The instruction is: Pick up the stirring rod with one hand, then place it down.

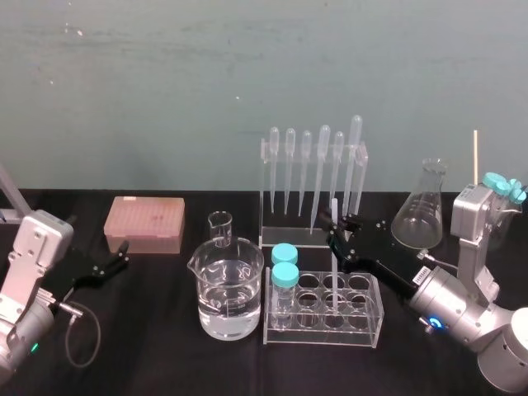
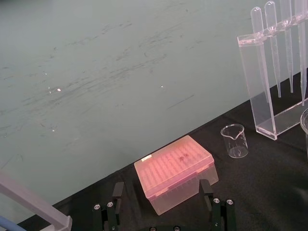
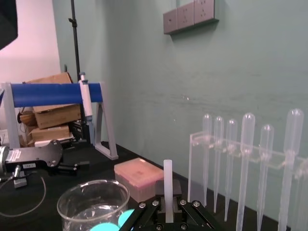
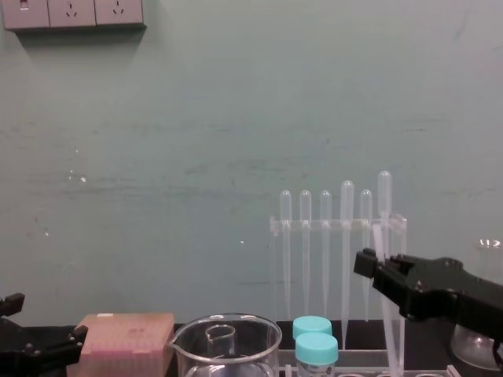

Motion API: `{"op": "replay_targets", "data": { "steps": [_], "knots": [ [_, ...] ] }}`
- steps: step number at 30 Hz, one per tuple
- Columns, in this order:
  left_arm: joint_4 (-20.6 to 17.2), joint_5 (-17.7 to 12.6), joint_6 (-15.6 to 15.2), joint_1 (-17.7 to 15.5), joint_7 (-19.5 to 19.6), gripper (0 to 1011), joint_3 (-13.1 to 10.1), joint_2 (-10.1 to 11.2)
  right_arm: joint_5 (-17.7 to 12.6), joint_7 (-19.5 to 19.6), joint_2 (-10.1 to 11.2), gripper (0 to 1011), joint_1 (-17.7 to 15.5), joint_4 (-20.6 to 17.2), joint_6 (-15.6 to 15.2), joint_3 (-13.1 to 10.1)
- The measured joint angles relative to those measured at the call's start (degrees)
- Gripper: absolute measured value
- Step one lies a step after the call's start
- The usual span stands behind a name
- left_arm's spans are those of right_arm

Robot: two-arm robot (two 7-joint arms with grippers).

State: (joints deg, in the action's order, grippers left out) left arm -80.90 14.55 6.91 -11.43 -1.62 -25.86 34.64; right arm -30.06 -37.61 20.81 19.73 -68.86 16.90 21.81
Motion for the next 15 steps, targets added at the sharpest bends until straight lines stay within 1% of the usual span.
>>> {"op": "replay_targets", "data": {
  "steps": [6, 15],
  "knots": [
    [0.0, 0.0, 0.0, 0.0, 0.0, 1000, 0.0, 0.0, 0.8, 0.8, -0.2, 78, -0.6, 0.3, -0.3, -0.1],
    [0.0, 0.0, 0.0, 0.0, 0.0, 1000, 0.0, 0.0, 0.8, 0.8, -0.2, 78, -0.6, 0.4, -0.4, -0.1]
  ]
}}
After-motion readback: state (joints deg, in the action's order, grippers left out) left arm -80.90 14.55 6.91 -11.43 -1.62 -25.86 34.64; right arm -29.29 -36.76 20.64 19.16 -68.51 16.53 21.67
